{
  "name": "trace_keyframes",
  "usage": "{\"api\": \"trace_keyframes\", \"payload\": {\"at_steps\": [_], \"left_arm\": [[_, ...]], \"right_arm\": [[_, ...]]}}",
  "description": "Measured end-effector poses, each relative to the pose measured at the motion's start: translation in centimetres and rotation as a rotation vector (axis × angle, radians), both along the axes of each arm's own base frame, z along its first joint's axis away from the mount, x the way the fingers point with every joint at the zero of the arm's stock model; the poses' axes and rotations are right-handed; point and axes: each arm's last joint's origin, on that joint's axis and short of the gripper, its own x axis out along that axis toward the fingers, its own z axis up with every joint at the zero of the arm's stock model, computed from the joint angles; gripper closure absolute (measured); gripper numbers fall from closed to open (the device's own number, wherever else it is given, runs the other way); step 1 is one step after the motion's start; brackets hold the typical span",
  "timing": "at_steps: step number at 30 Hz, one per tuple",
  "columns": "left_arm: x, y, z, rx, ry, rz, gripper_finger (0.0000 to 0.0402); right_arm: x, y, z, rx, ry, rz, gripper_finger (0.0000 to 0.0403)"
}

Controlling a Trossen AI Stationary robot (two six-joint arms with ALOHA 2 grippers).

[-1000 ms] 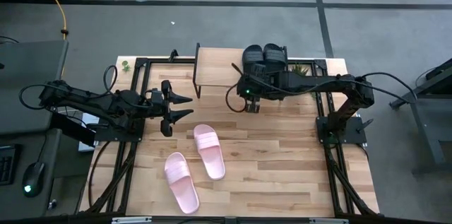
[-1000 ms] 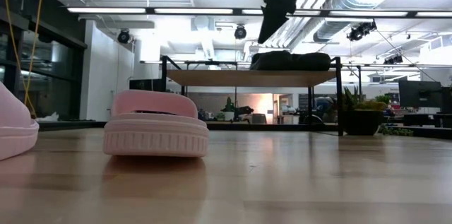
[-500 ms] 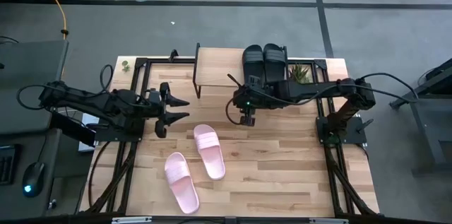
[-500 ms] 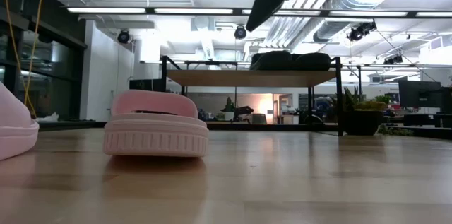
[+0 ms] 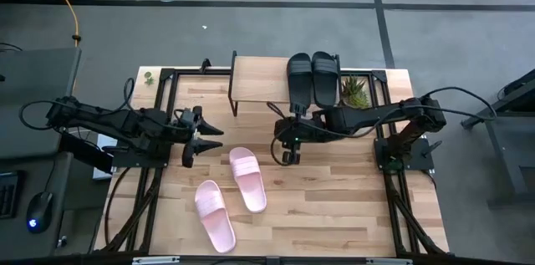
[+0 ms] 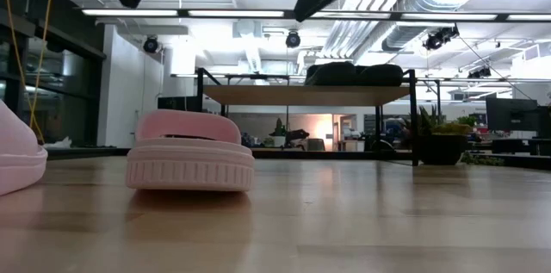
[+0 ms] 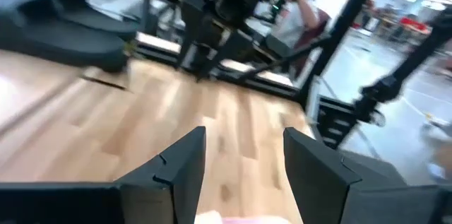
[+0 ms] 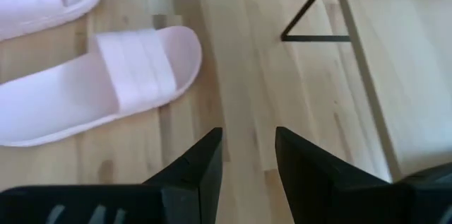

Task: Pick and place slides into the shelf
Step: Put the right pink slipper on the shelf

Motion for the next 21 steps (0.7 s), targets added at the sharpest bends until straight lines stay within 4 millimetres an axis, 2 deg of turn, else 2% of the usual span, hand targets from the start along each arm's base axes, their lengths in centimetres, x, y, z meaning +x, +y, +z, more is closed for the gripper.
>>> {"api": "trace_keyframes", "payload": {"at_steps": [5, 13, 21], "left_arm": [[0.8, -0.8, -0.7, -0.023, 0.056, -0.102, 0.0227], [1.8, -2.1, -2.3, -0.021, 0.169, -0.142, 0.0227], [2.1, -1.7, -4.8, 0.003, 0.395, 0.000, 0.0227]], "right_arm": [[0.0, 1.5, -0.2, 0.018, -0.005, 0.009, 0.0280], [0.5, 3.6, -1.4, -0.002, 0.009, 0.029, 0.0280], [1.6, 5.4, -3.3, -0.038, 0.036, 0.109, 0.0280]]}}
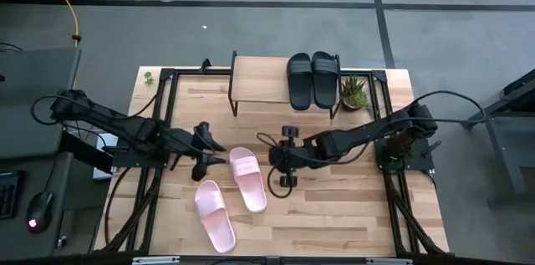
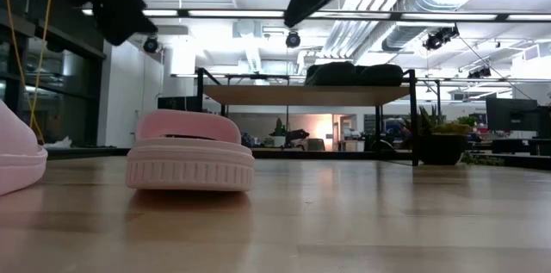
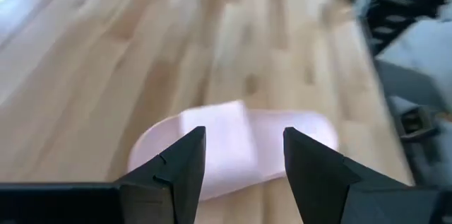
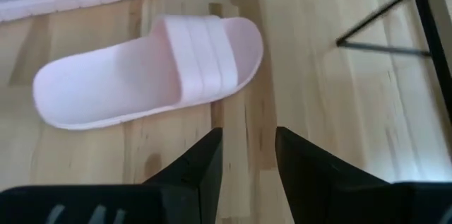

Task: Pick and place slides into the shelf
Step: Put the right pink slipper on the shelf

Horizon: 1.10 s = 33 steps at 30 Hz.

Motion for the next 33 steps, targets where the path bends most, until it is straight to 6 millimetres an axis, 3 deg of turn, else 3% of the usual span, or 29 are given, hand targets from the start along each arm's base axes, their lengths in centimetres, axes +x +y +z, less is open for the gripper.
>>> {"api": "trace_keyframes", "payload": {"at_steps": [7, 18, 24, 33], "left_arm": [[0.3, 1.3, -0.4, -0.012, 0.016, 0.071, 0.0227], [-0.2, 4.7, -3.6, -0.133, 0.056, 0.133, 0.0227], [-0.2, 5.1, -4.5, -0.199, -0.008, 0.034, 0.0227], [-0.7, 5.9, -5.3, -0.213, 0.006, 0.067, 0.0227]], "right_arm": [[0.3, 0.1, -0.1, -0.005, -0.017, 0.012, 0.0280], [0.3, 0.1, -0.1, 0.015, -0.016, 0.002, 0.0280], [0.2, 0.1, -0.1, 0.018, -0.012, -0.002, 0.0280], [0.2, 0.1, -0.1, 0.016, -0.011, 0.000, 0.0280]]}}
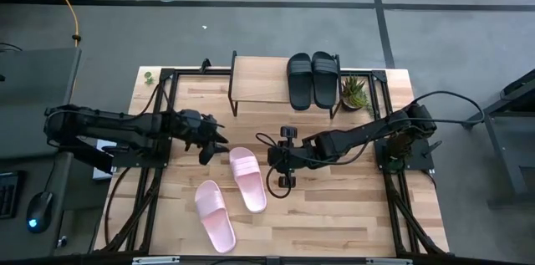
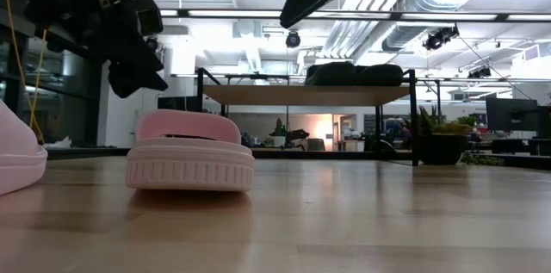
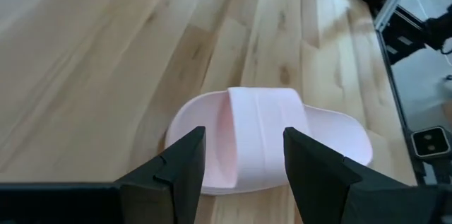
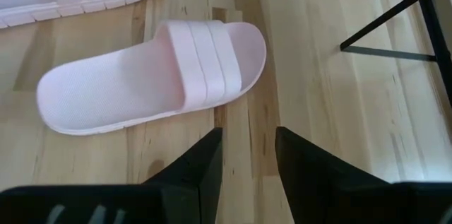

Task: Pick and place slides into the shelf
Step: Put the right pink slipper on the shelf

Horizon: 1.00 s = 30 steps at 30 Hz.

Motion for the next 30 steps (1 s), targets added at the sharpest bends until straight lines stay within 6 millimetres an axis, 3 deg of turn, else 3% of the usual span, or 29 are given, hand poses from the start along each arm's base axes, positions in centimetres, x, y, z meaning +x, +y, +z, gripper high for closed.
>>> {"api": "trace_keyframes", "payload": {"at_steps": [18, 30], "left_arm": [[-0.4, 0.2, -1.4, -0.030, -0.003, -0.006, 0.0227], [1.3, 0.5, -3.2, -0.060, 0.034, -0.031, 0.0227]], "right_arm": [[-0.2, 0.6, 0.0, -0.005, 0.003, 0.003, 0.0280], [-0.2, 0.6, 0.0, -0.012, 0.001, 0.001, 0.0280]]}}
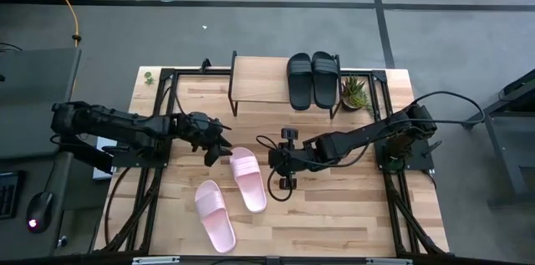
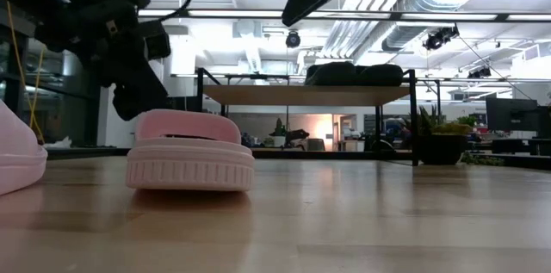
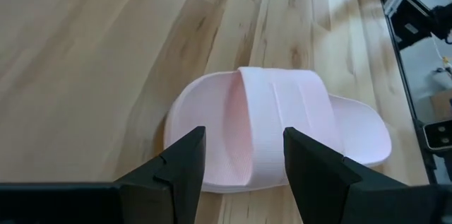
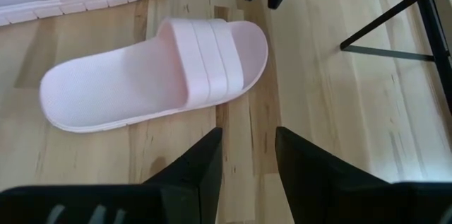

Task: Pick and place slides into the shelf
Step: Put the right pink slipper on the shelf

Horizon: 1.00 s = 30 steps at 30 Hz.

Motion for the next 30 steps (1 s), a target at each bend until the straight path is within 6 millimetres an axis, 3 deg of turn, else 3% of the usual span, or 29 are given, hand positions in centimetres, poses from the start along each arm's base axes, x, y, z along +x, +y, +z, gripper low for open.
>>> {"api": "trace_keyframes", "payload": {"at_steps": [9, 21, 30], "left_arm": [[0.7, 0.1, -1.4, -0.037, 0.048, -0.027, 0.0227], [1.1, 0.0, -1.2, -0.074, 0.006, -0.064, 0.0227], [1.7, 0.0, -2.6, -0.102, 0.044, -0.074, 0.0227]], "right_arm": [[0.0, 0.0, 0.0, -0.005, 0.001, 0.006, 0.0280], [0.0, 0.0, 0.0, -0.005, 0.001, 0.006, 0.0280], [0.0, 0.0, 0.0, -0.005, 0.001, 0.005, 0.0280]]}}
